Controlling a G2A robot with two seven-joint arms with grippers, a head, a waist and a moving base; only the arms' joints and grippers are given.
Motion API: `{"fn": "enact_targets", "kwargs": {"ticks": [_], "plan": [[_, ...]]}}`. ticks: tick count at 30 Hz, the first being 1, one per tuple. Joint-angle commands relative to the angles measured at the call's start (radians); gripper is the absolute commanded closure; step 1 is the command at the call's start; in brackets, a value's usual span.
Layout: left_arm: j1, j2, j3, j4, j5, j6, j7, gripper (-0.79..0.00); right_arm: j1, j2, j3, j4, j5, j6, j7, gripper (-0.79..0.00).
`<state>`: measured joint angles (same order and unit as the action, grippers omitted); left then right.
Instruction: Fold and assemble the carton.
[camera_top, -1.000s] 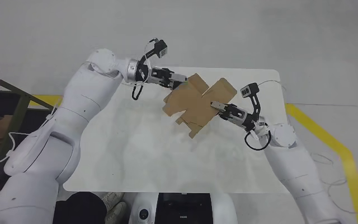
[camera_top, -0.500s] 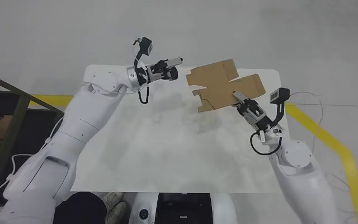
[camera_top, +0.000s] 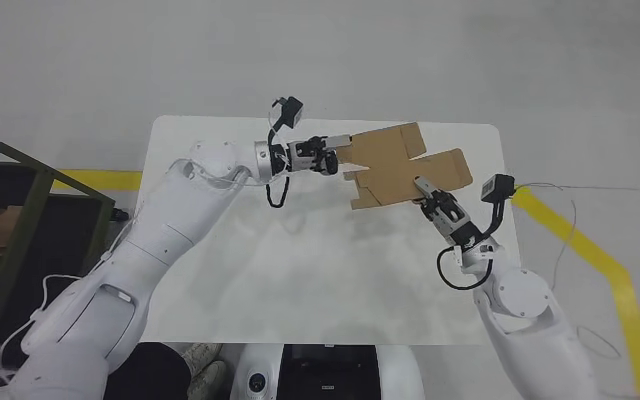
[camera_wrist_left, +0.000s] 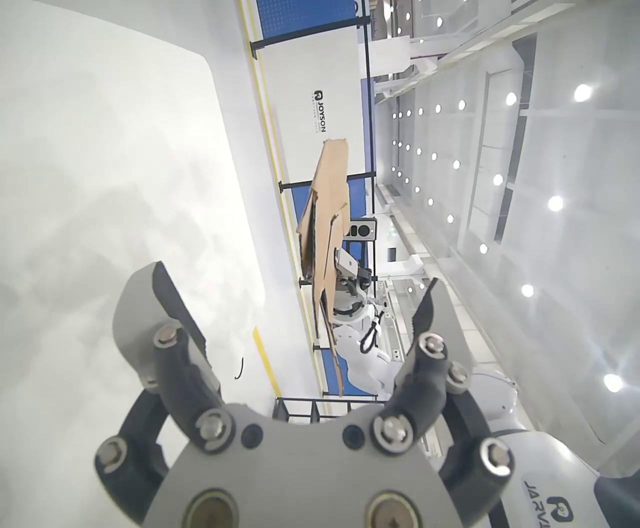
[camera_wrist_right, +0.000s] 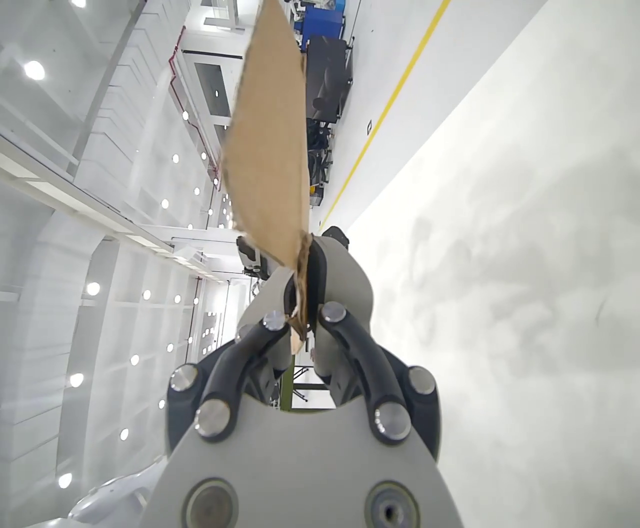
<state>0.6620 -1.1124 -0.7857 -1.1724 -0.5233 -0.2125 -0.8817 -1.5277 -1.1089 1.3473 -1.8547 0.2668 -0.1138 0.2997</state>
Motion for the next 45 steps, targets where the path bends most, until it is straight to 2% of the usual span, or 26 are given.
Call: {"fn": "enact_targets", "kwargs": {"ticks": [1,4,14,15,17,18,19,21,37,38,39,42,45], "plan": [[-0.015,-0.008,0.012,0.009,0.027,-0.009,0.005,-0.785,0.007,-0.002,-0.007,0.009,-0.001,0.003,0.006,0.000],[-0.037,-0.023,0.044,0.021,0.117,-0.027,0.043,-0.785,0.017,-0.005,-0.022,0.018,-0.002,0.010,0.011,0.000],[-0.074,-0.075,0.085,0.086,0.113,-0.039,0.084,-0.785,0.011,-0.013,-0.022,0.017,-0.007,0.030,-0.025,0.000],[-0.076,-0.078,0.083,0.093,0.111,-0.038,0.089,-0.714,0.009,-0.013,-0.021,0.016,-0.007,0.029,-0.025,0.000],[-0.080,-0.084,0.081,0.105,0.108,-0.036,0.089,-0.329,0.007,-0.014,-0.020,0.012,-0.010,0.030,-0.027,0.000],[-0.084,-0.086,0.081,0.112,0.116,-0.031,0.089,-0.256,0.006,-0.015,-0.020,0.010,-0.010,0.030,-0.028,0.000],[-0.086,-0.088,0.080,0.117,0.118,-0.029,0.088,-0.135,0.006,-0.015,-0.020,0.008,-0.014,0.031,-0.028,0.000],[-0.088,-0.093,0.079,0.125,0.117,-0.025,0.083,0.000,0.006,-0.017,-0.022,0.002,-0.019,0.035,-0.031,0.000],[-0.096,-0.120,0.049,0.151,0.097,-0.026,0.032,0.000,-0.006,-0.026,-0.031,-0.026,-0.057,0.045,-0.051,0.000],[-0.095,-0.120,0.044,0.151,0.094,-0.028,0.028,0.000,-0.006,-0.027,-0.031,-0.026,-0.059,0.045,-0.050,-0.372],[-0.094,-0.120,0.038,0.151,0.092,-0.028,0.026,0.000,-0.005,-0.027,-0.031,-0.027,-0.058,0.043,-0.051,-0.785],[-0.092,-0.116,0.012,0.149,0.084,-0.033,0.012,0.000,-0.006,-0.028,-0.018,-0.015,-0.040,0.008,-0.037,-0.785],[-0.091,-0.106,-0.023,0.148,0.088,-0.032,-0.014,0.000,0.002,-0.024,0.017,0.035,0.002,-0.076,0.048,-0.785]]}}
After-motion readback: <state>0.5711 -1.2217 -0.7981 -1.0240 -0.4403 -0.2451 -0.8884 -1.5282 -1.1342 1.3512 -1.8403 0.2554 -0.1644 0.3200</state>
